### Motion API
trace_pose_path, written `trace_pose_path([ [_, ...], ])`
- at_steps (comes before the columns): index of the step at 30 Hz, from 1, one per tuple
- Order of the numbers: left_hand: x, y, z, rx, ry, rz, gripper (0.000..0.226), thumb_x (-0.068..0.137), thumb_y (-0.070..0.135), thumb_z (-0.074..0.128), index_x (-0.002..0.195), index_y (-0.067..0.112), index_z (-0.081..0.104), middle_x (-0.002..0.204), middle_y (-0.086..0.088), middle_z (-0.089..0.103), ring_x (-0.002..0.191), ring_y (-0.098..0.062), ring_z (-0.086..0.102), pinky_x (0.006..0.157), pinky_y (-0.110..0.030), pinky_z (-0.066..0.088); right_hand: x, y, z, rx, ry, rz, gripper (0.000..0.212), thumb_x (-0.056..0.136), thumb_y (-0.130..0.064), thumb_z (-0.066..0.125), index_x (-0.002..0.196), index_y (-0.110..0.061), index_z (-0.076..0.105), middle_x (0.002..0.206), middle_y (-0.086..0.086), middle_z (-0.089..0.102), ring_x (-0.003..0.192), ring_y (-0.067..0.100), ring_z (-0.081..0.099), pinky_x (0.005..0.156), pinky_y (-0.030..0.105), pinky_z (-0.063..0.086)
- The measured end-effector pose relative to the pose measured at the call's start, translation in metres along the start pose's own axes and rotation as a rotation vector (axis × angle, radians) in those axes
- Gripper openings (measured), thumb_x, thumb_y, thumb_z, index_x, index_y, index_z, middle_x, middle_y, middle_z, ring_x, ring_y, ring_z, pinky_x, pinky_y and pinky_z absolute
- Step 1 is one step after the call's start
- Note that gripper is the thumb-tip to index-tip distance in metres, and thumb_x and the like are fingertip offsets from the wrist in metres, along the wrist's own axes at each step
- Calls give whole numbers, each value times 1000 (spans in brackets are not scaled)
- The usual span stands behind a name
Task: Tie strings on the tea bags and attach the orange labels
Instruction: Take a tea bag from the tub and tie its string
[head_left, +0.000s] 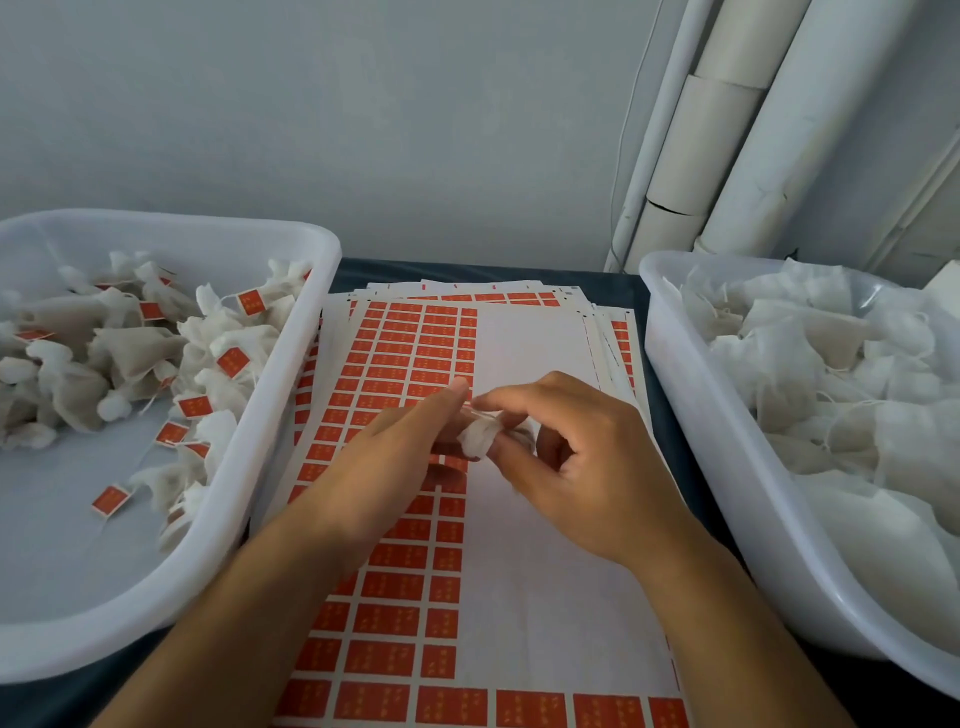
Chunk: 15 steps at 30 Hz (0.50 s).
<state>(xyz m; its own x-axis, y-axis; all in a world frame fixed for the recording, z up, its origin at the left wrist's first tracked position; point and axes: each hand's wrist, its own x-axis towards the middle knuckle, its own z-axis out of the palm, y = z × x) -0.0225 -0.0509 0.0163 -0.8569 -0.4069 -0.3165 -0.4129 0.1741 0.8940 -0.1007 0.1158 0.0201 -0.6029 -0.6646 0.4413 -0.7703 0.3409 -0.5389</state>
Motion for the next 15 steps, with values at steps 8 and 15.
trace_pose_path([
  [8, -2, 1, -1, -21, -4, 38, 49, 66, 92, 37, 87, 62, 69, 104, 18, 73, 107, -18, 69, 106, -51, 48, -1, -1, -2, 99, 9, 24, 44, 91, -45, 73, 132, -38, 58, 102, -25, 67, 73, -5, 65, 60, 6, 49],
  [15, -2, 2, -1, -43, 7, 48, 45, 68, 89, 39, 85, 61, 70, 96, 20, 74, 105, -20, 70, 106, -51, 49, -1, -3, -3, 123, 7, 39, 35, 90, -42, 75, 121, -36, 61, 100, -25, 65, 75, -6, 65, 59, 5, 47],
])
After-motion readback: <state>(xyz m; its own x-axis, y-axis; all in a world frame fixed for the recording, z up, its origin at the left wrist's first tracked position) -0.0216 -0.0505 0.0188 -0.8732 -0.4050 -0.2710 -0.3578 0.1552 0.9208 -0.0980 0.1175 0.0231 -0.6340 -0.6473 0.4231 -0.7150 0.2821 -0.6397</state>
